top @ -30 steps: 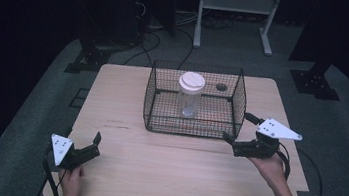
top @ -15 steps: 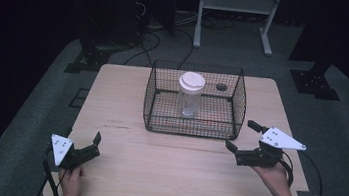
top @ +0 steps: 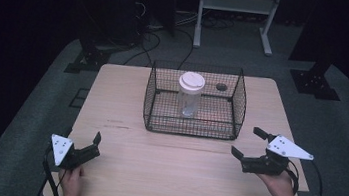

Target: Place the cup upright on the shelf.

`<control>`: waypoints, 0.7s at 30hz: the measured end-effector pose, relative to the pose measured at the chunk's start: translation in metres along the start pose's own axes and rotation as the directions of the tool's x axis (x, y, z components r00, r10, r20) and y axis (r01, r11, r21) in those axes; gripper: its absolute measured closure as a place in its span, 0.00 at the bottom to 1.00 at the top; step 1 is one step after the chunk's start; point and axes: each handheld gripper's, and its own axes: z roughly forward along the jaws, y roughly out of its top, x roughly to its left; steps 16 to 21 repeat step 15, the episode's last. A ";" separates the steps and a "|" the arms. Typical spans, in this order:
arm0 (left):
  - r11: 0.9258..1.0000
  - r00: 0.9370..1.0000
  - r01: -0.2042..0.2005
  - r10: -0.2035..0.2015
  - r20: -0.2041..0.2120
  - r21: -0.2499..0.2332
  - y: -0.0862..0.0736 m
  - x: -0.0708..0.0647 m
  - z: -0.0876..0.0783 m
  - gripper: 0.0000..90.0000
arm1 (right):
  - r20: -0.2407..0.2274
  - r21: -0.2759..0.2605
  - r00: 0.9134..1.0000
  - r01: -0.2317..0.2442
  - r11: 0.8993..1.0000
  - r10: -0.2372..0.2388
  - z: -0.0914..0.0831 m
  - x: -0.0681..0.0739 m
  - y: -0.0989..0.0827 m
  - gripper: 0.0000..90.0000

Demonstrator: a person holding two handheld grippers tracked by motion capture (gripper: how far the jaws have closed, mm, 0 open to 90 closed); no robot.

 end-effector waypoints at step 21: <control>1.000 1.000 0.002 -0.002 -0.003 0.002 0.000 0.000 0.000 0.00 | 0.038 -0.025 0.999 -0.030 0.999 0.031 -0.019 0.006 -0.025 0.00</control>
